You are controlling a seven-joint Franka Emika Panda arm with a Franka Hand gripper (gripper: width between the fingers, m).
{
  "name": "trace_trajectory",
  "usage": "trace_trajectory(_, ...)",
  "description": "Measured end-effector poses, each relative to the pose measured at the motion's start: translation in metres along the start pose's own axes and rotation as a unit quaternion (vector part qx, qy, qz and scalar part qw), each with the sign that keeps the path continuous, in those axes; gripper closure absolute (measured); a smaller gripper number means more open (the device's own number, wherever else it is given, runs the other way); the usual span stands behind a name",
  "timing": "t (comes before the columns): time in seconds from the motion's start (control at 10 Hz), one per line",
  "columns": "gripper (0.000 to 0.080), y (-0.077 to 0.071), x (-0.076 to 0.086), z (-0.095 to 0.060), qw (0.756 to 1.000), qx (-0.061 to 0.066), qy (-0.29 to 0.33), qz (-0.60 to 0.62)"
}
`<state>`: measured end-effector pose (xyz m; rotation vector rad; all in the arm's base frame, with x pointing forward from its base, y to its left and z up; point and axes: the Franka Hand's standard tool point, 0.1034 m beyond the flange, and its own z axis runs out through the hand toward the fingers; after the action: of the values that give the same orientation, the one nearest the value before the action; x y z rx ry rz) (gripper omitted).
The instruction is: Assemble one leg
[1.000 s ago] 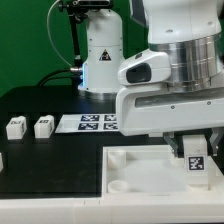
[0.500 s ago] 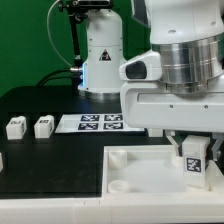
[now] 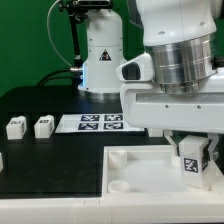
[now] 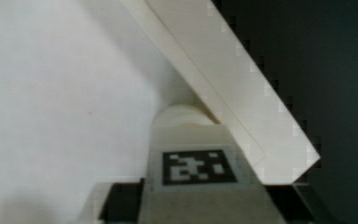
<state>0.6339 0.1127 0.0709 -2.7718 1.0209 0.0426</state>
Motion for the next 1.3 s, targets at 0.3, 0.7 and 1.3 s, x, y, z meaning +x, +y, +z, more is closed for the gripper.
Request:
trace_trajectory(0.3,0.0509,-0.001,-0.001,0.0,0.992,0.014,0.007,0.126)
trace_trajectory(0.7,0.0509,-0.014,-0.011,0.005,0.901,0.04,0.005,0.433)
trace_trajectory(1.3,0.0186,-0.002,-0.007,0.008,0.968,0.024,0.01,0.251)
